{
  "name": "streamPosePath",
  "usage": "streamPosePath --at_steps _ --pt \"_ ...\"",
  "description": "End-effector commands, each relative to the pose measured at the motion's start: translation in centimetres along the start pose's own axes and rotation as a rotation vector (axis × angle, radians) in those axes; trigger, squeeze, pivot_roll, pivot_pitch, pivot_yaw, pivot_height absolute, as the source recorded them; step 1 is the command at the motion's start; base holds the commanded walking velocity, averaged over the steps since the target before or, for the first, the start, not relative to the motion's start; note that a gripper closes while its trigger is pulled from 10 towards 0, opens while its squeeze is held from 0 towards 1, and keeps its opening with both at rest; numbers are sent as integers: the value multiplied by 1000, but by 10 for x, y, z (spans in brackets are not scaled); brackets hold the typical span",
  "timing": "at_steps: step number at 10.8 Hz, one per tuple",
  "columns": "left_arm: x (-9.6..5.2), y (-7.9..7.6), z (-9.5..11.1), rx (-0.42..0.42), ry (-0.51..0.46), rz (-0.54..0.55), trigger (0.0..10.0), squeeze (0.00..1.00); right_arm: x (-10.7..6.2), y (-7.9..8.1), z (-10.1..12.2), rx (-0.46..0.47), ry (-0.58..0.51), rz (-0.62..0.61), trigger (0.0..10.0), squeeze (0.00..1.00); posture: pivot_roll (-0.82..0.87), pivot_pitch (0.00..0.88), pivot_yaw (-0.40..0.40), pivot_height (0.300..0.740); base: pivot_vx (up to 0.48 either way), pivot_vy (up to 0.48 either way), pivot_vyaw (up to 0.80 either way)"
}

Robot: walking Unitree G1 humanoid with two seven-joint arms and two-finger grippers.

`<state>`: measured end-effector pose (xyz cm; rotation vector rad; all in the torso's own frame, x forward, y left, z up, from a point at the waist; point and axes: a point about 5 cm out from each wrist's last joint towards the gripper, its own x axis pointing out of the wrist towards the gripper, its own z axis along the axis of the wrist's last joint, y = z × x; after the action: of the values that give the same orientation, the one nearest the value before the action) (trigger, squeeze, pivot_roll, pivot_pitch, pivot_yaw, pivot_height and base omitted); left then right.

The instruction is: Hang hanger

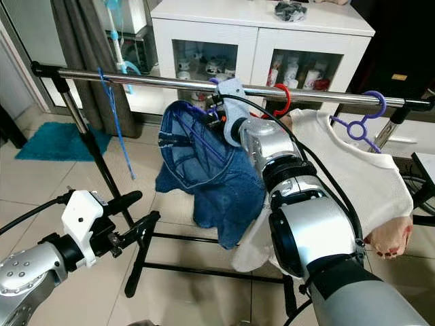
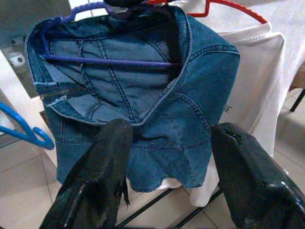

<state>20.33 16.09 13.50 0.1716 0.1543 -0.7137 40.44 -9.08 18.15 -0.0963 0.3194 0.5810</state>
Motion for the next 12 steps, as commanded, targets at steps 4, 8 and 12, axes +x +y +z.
streamPosePath --at_steps 4,8,12 --pt "2 0 1 2 1 4 10000 0 1 3 11 -26 -29 24 0 0 -38 0 -13 740 0 0 0" --pt "2 4 3 5 -8 26 10000 0 3 6 13 -33 -31 33 0 0 -33 0 -25 740 0 0 0" --pt "6 3 4 -3 -20 41 10000 0 1 4 16 -28 -74 20 0 0 -41 0 -23 740 0 0 0"
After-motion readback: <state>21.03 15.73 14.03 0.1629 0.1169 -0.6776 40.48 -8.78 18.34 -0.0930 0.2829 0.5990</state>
